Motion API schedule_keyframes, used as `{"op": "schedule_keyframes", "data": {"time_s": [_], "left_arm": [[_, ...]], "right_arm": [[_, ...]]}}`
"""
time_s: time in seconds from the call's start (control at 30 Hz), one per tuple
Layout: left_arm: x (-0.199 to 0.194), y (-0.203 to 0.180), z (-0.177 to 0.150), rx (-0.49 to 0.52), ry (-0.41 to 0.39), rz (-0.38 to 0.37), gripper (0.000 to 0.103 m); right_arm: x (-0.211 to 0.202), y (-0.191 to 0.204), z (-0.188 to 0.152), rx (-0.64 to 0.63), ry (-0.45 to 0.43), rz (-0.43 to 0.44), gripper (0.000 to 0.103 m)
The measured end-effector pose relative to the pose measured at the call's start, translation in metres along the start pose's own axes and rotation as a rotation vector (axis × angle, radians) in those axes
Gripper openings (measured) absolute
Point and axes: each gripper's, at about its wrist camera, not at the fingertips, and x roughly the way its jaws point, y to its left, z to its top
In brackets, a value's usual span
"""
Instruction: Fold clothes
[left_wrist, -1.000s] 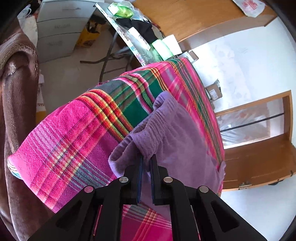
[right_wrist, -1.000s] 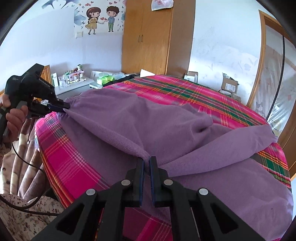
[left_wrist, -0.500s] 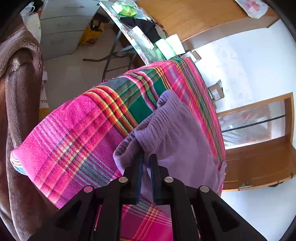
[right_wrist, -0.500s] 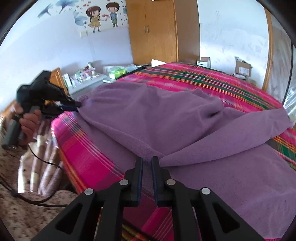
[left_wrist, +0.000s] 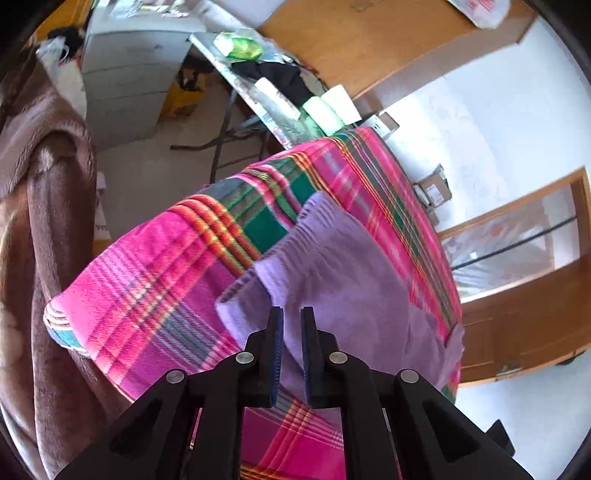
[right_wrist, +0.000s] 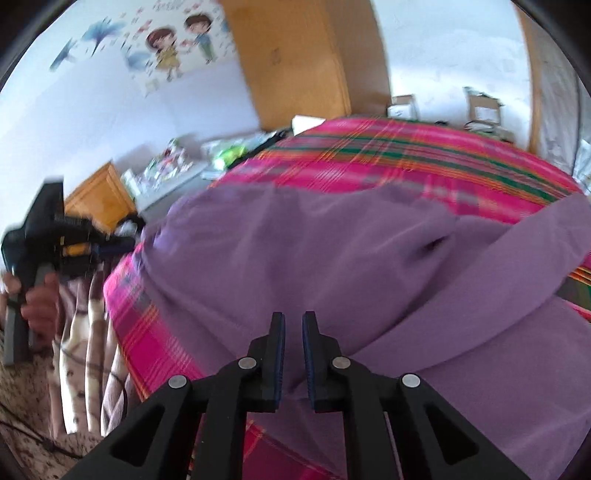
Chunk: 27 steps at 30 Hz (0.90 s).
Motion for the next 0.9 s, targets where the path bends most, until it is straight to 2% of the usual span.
{"op": "schedule_keyframes", "data": {"time_s": [0.37,0.53,0.73,0.9], "left_arm": [[0.027,-0.035,-0.018,0.109,0.064,-0.011,0.010],[0.047,-0.058,-0.036,0.180,0.136,-0.037,0.010],[0.071,-0.087,-0.060,0.293,0.218,-0.074,0.010],[0.084,-0.110,-0.075,0.417,0.247,-0.088,0.010]], "right_arm": [[-0.006,0.009,-0.024,-0.012,0.043,0.048,0.011],[-0.012,0.009,-0.033,0.002,0.057,0.060,0.011],[-0.038,-0.014,-0.034,0.055,-0.001,0.017,0.011],[-0.059,-0.059,-0.033,0.168,-0.045,-0.099,0.011]]}}
